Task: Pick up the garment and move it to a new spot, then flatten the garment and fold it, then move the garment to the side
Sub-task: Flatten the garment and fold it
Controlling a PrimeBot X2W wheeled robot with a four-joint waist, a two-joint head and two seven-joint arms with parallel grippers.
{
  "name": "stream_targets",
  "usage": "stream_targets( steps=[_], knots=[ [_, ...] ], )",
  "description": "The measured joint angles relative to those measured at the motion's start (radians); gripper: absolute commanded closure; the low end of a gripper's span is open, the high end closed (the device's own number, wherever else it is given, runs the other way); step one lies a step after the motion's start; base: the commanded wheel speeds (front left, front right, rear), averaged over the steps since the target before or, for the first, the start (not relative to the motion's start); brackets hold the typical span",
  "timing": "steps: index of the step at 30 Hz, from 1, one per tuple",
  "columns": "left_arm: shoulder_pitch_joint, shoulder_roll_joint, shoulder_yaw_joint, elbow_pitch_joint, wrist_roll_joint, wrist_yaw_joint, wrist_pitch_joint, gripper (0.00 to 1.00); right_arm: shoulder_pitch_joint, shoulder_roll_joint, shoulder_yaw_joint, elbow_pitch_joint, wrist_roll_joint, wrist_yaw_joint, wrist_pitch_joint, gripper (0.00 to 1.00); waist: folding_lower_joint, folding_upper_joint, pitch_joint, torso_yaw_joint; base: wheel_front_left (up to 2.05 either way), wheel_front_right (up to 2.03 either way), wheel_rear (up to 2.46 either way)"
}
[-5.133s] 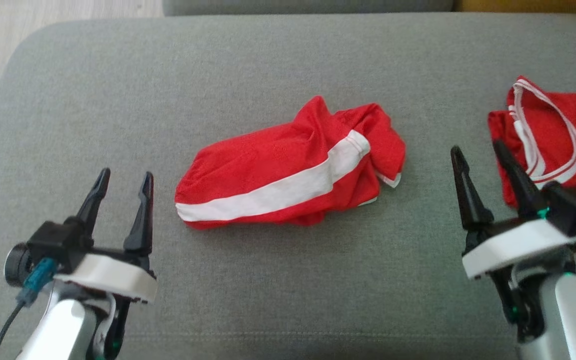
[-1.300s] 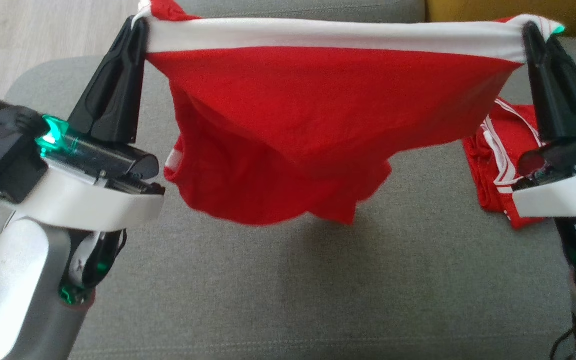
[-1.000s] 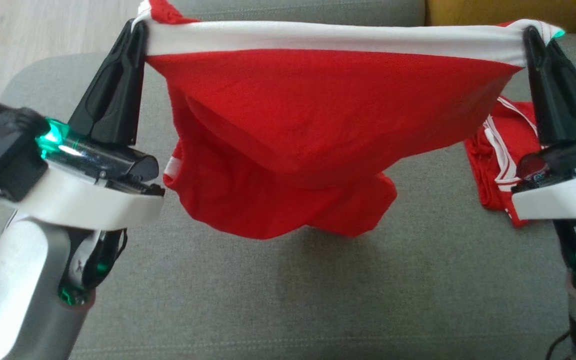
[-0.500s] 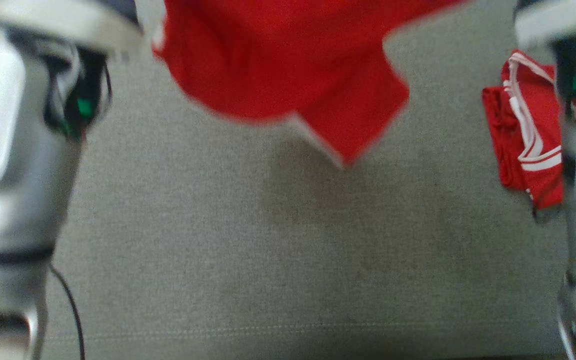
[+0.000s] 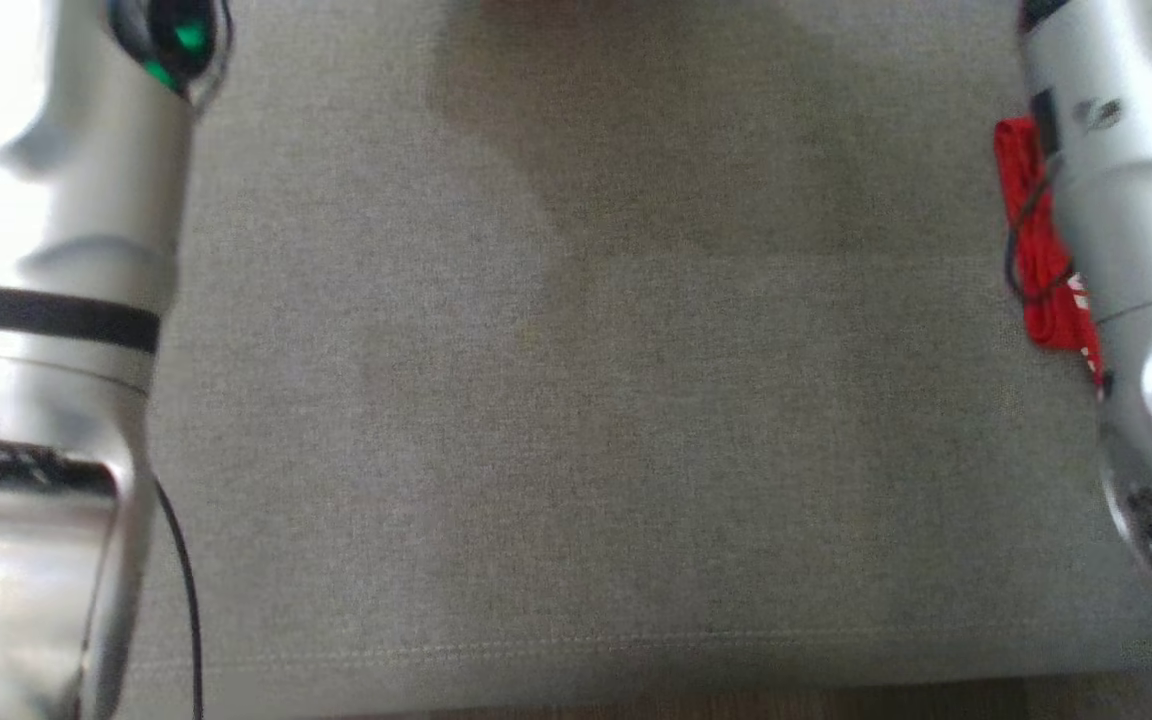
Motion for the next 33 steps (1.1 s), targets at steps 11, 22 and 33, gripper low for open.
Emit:
stream_targets(
  steps=[11,22,33],
  knots=[
    [0.244,-0.068,0.068,0.154,0.008,-0.035,0.0,1.0,0.165,0.008,0.211,0.207,0.21,0.0,-0.058,1.0,0.0,0.0,0.054,0.009,0.0,0.0,0.0],
    [0.506,-0.089,0.11,-0.05,0.073,-0.052,0.0,1.0,0.398,0.006,0.244,0.185,0.276,0.0,-0.141,1.0,0.0,0.0,0.001,0.01,0.0,0.0,0.0],
    [0.937,-0.089,0.097,-0.364,0.116,-0.061,0.001,1.0,0.898,-0.054,0.095,-0.164,0.222,0.0,-0.141,1.0,-0.0001,0.0001,-0.126,0.005,0.0,0.0,0.0]
  ],
)
